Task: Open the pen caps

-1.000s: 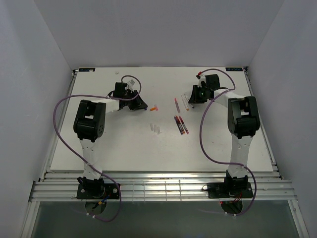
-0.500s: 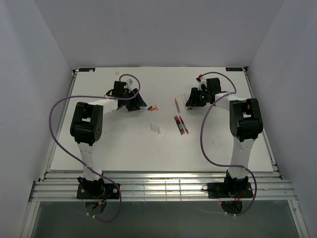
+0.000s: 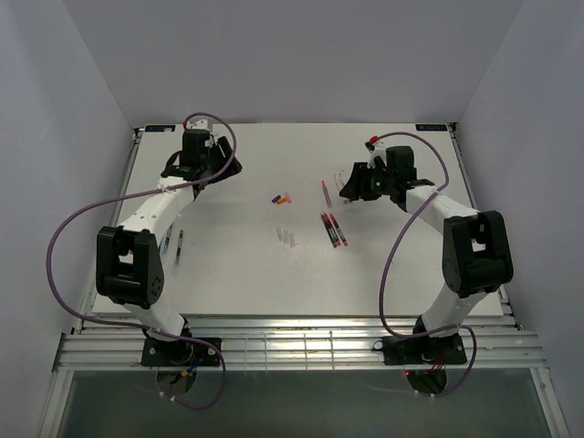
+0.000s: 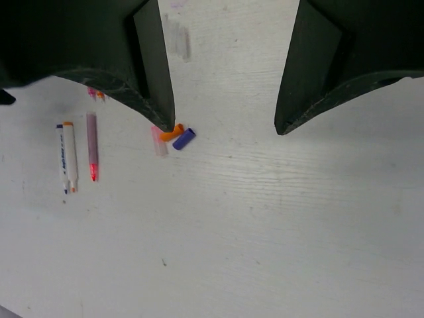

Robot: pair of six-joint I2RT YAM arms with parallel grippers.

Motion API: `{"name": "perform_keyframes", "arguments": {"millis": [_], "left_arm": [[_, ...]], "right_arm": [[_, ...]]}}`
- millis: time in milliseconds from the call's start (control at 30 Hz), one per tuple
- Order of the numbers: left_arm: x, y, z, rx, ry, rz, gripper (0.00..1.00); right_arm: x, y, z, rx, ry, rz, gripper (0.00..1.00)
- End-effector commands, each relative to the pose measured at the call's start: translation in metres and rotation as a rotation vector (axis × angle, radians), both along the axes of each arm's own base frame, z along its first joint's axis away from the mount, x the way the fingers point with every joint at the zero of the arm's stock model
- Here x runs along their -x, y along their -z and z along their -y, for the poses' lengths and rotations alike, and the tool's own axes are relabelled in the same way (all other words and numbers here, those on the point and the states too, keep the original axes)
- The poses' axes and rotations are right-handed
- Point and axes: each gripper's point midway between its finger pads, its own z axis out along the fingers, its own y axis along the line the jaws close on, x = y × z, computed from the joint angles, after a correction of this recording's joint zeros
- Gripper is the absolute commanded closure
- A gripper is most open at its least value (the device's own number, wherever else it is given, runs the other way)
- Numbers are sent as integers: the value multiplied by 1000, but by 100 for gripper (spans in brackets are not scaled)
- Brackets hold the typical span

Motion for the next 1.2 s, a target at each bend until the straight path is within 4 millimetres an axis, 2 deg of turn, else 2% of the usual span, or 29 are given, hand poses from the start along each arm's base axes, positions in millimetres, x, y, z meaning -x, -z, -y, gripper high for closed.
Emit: {"name": "perform_keyframes", "arguments": {"millis": [0, 67, 133, 167, 200, 367, 400, 467, 633, 833, 1000, 1167], "left_arm": [[25, 6, -61, -160, -179, -50, 29], [42, 25, -83, -232, -228, -108, 30], [56, 33, -104, -280, -264, -139, 30], [67, 46, -113, -305, -282, -172, 30], [72, 50, -126, -310, -309, -189, 31], [99, 74, -147, -280, -362, -267, 31], [103, 79, -157, -261, -401, -291, 32], [112, 92, -161, -212, -459, -352, 36], [128, 108, -164, -130, -603, -411, 37], [123, 106, -155, -47, -645, -428, 36], [121, 101, -162, -81, -663, -421, 36], [121, 96, -170, -169, -603, -405, 35]], "right_arm": [[22, -32, -31, -40, -74, 78, 47], [38, -45, -46, -41, -117, 111, 47], [53, -43, -53, -47, -141, 111, 47], [61, -49, -59, -57, -165, 126, 47], [69, -45, -62, -60, -178, 117, 47], [95, -43, -76, -57, -227, 124, 47], [98, -42, -77, -54, -232, 125, 47], [103, -41, -79, -51, -239, 128, 47], [106, -36, -78, -38, -239, 125, 47], [109, -29, -76, -28, -238, 117, 47], [110, -24, -76, -22, -238, 111, 47], [111, -19, -76, -18, -241, 99, 47]]}}
